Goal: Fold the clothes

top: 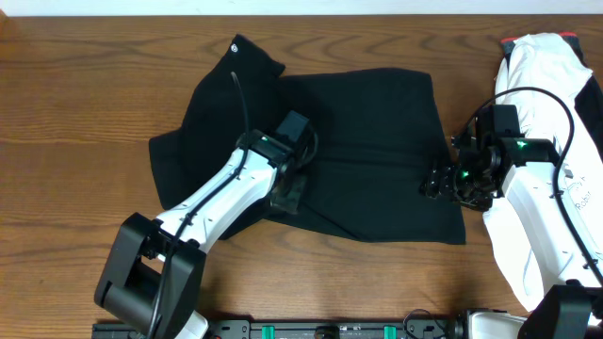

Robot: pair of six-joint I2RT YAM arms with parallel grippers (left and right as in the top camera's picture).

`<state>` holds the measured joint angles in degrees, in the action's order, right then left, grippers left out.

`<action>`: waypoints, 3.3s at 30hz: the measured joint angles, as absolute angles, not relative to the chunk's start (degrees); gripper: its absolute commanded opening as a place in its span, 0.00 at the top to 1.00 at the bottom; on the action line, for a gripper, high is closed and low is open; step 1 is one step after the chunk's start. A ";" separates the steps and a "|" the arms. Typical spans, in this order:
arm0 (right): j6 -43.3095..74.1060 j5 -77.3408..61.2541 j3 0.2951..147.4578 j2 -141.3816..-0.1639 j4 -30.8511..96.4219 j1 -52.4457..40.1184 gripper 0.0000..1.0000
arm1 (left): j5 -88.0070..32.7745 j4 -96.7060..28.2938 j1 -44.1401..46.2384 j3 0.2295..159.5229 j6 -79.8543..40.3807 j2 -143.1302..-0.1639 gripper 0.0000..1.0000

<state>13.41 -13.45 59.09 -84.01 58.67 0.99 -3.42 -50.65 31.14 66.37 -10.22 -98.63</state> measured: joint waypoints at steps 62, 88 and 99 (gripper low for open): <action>13.43 -13.45 59.09 -84.01 58.65 0.99 0.27 | -2.04 -50.02 12.80 63.35 -15.31 -101.82 0.94; 14.46 -9.43 59.09 -84.01 60.88 8.64 0.26 | -3.73 -66.72 12.80 73.54 -14.98 -89.54 0.94; 15.92 -12.01 58.33 -84.01 65.08 11.60 0.28 | -3.90 -66.85 12.80 73.54 -15.16 -82.78 0.94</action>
<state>15.92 -12.01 58.33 -84.01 65.08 11.60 -3.90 -66.85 12.80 73.54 -15.16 -82.78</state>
